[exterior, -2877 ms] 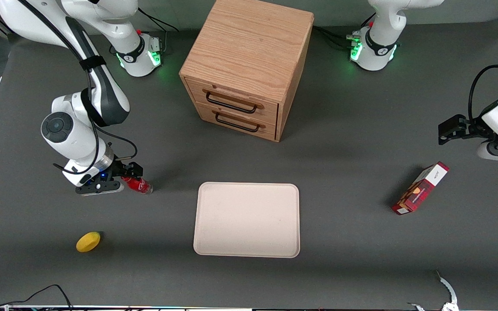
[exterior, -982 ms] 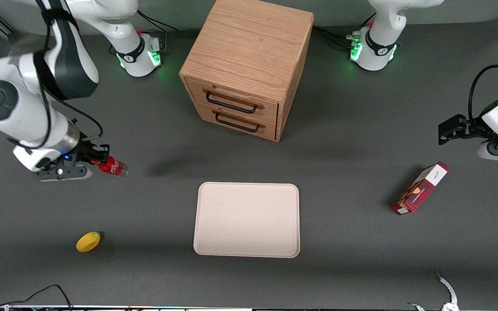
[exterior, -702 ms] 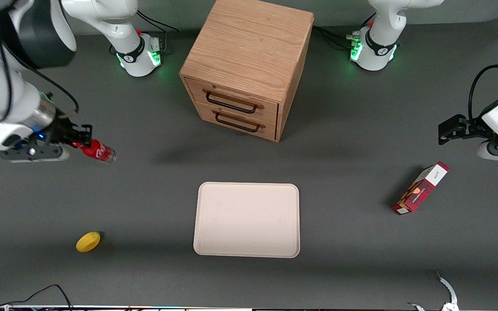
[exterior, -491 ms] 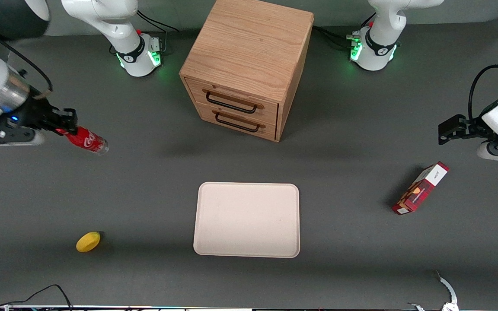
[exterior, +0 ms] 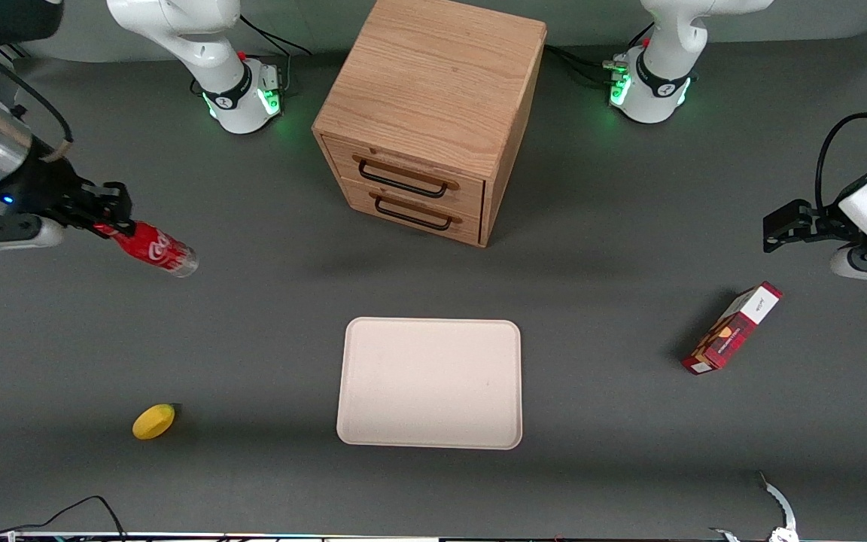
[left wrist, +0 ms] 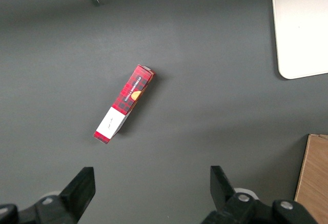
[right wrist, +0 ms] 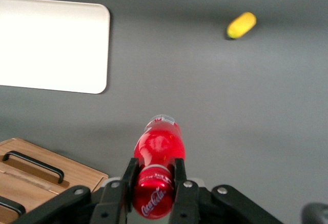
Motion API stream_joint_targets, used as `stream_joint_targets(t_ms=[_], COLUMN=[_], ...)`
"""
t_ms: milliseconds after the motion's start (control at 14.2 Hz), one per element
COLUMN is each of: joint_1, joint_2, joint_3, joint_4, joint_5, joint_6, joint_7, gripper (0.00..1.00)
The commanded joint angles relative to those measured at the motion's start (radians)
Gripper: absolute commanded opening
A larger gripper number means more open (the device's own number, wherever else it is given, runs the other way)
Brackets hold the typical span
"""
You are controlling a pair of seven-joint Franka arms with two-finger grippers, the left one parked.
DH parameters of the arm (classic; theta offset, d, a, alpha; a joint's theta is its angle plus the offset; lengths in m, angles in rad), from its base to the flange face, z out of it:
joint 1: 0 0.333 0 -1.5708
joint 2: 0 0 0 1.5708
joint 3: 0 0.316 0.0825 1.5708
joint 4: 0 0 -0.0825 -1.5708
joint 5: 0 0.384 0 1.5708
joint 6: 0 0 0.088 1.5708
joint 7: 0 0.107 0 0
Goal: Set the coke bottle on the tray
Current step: 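Carry the bottle over the cream tray and lower it onto the tray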
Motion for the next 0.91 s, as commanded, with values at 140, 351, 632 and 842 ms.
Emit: stream_joint_targets(t_ms=[140,351,632,842], joint_1=[0.107,0.173,0.198,0.234], joint_2=[0.207,0.348,0.442,0.535], joint_3=[0.006,-0.003,-0.006,-0.017], joint_4=[0.209,0.305,0.323,0.400], joint_5=[0.006,-0.067,-0.091,-0.094], joint_6=[0.062,0.120,0.284,0.341], joint_7=[-0.004,-0.002,-0.008,-0.011], gripper=[0.00,0.00,0.00,0.00])
